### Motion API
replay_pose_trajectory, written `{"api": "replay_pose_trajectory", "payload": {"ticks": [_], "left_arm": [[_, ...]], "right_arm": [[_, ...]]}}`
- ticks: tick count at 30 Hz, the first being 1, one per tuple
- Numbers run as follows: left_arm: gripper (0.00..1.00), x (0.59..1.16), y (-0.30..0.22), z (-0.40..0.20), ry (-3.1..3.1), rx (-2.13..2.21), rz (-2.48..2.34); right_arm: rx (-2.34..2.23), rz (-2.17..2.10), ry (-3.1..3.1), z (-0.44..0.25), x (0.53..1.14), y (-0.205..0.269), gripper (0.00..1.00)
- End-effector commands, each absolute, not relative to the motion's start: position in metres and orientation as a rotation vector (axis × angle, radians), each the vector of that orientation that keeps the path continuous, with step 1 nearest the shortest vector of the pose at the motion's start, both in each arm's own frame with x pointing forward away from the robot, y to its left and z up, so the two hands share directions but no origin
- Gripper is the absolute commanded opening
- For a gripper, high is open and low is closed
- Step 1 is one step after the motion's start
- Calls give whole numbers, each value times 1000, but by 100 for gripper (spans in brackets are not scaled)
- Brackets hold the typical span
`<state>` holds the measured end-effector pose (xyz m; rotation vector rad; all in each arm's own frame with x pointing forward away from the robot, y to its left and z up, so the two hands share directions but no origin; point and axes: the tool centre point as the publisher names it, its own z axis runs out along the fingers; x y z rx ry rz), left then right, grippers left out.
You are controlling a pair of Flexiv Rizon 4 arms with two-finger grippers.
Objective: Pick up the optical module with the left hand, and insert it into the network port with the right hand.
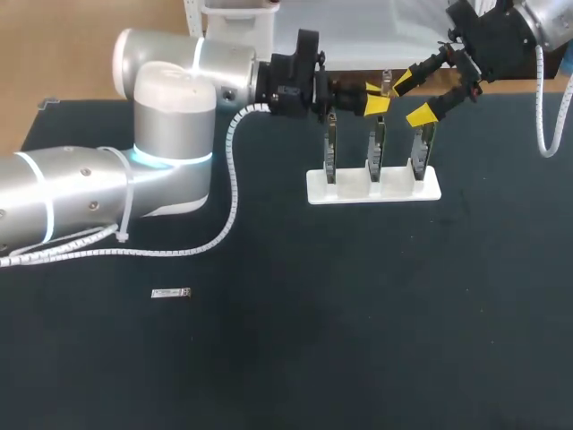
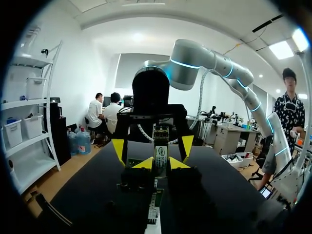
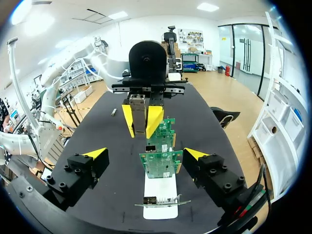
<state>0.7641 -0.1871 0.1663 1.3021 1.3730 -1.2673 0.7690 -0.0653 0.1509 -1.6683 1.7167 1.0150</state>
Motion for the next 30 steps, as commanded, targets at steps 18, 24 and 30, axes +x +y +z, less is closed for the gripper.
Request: {"api": "replay_pose_trajectory", "payload": {"ticks": [18, 24, 30], "left_arm": [[0, 768, -189, 165, 1368, 1306, -1272], [0, 768, -189, 165, 1368, 1306, -1272], [0, 768, -189, 165, 1368, 1306, -1272]], "right_arm": [[-1683, 902, 1680, 177, 788, -87, 100], [-1610, 958, 1662, 198, 783, -84, 100], [-1500, 1049, 1684, 209, 778, -78, 100]]}}
